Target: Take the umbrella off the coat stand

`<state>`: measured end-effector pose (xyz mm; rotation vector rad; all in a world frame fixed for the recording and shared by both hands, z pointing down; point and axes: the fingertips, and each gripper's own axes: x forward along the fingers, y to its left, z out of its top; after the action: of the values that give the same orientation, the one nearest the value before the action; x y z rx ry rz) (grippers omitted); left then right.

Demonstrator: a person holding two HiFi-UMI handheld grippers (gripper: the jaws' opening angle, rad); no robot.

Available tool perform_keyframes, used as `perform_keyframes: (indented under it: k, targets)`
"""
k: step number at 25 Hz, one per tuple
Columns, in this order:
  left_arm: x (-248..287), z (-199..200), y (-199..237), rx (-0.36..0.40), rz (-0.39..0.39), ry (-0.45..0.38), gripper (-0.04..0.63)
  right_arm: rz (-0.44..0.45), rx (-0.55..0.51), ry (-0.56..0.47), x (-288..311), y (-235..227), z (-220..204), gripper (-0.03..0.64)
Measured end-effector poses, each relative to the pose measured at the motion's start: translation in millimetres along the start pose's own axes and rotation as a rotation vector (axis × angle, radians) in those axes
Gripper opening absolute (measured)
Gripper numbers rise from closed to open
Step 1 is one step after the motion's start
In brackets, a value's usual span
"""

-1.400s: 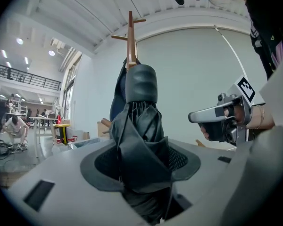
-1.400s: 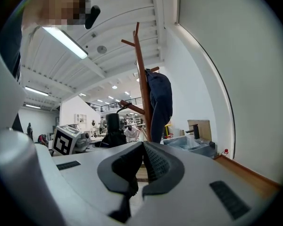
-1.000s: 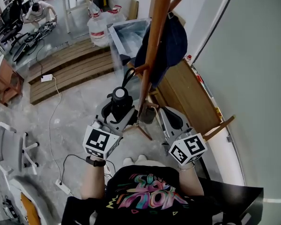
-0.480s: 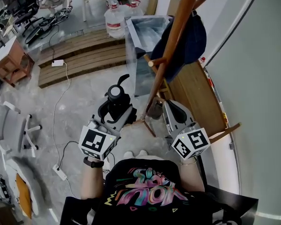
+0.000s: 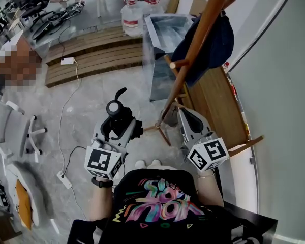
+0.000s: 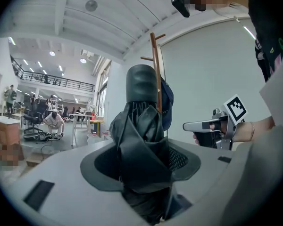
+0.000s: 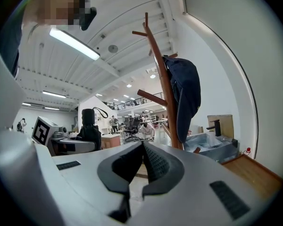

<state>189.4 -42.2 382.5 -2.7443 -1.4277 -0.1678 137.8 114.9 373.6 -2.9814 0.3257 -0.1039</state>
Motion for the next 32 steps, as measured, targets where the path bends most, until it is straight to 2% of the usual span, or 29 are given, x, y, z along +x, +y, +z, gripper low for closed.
perform_keyframes:
  k: [9, 15, 20, 32]
  targets:
    - [1, -18, -1, -0.022, 0.02, 0.022, 0.255, -0.042, -0.008, 0.044, -13, -17, -19, 0.015]
    - [7, -20, -12, -0.045, -0.01, 0.001, 0.255, -0.076, -0.019, 0.063, -19, -23, -22, 0.015]
    - [13, -27, -16, -0.039, -0.025, 0.03, 0.255, -0.093, -0.03, 0.075, -21, -28, -28, 0.015]
    - [22, -23, -25, -0.035, -0.055, 0.031, 0.255, -0.097, -0.017, 0.067, -26, -33, -27, 0.015]
